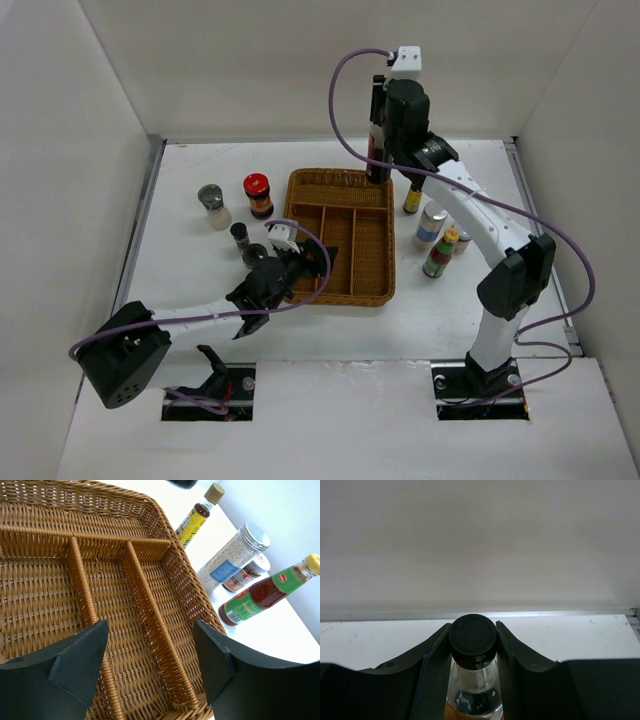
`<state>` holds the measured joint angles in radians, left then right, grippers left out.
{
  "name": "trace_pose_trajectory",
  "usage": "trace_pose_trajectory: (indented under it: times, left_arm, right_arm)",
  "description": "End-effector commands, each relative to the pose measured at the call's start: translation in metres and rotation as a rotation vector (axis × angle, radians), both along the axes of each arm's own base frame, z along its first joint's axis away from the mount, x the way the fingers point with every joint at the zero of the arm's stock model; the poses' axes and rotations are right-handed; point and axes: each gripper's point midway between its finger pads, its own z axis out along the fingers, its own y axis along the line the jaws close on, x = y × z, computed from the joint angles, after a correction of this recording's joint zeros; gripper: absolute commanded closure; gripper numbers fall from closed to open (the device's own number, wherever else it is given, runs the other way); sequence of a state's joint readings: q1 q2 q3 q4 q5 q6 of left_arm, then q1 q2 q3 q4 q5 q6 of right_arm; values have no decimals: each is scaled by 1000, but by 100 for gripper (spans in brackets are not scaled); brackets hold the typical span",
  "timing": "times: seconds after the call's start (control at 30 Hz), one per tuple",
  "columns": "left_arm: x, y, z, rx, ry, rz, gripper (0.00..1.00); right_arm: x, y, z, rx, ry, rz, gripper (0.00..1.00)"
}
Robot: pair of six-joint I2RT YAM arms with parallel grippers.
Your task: Organize the condiment bottles
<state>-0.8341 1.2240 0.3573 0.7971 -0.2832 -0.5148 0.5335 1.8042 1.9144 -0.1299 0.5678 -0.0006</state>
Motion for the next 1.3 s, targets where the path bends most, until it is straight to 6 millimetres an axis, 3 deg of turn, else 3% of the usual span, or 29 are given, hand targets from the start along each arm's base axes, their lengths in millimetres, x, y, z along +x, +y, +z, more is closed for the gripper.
trace_pose_trajectory:
  times: [0.0,0.3,0.53,0.7,0.77,0.83,0.93,1.07,1.27]
  left_arm:
    - [-2,1,23,-76,-50,-5,33]
    - [-3,1,25,-84,-49,-8,33]
    - [-4,-1,25,-87,-47,-15,32]
    - [-3,0,24,-91,-41,-11,32]
    - [-3,1,25,-94,-45,-12,32]
    - [-2,1,22,-89,-38,-7,32]
    - [-4,-1,25,-94,-44,-15,33]
    - [-1,1,21,-88,-31,-7,33]
    - [-2,1,21,-91,-31,-7,32]
  right_arm:
    - [2,11,41,94,-152,15,89]
    - [13,24,-24,133,-67,20,89]
    - [10,24,-76,148,8,15,88]
    - [5,22,-100,150,36,10,87]
    - [2,22,-109,153,52,11,85]
    - [-1,21,-116,160,62,10,76]
    - [-6,19,-119,173,59,11,62]
    - [-13,16,-105,185,37,16,46]
    - [-25,12,-85,199,8,24,38]
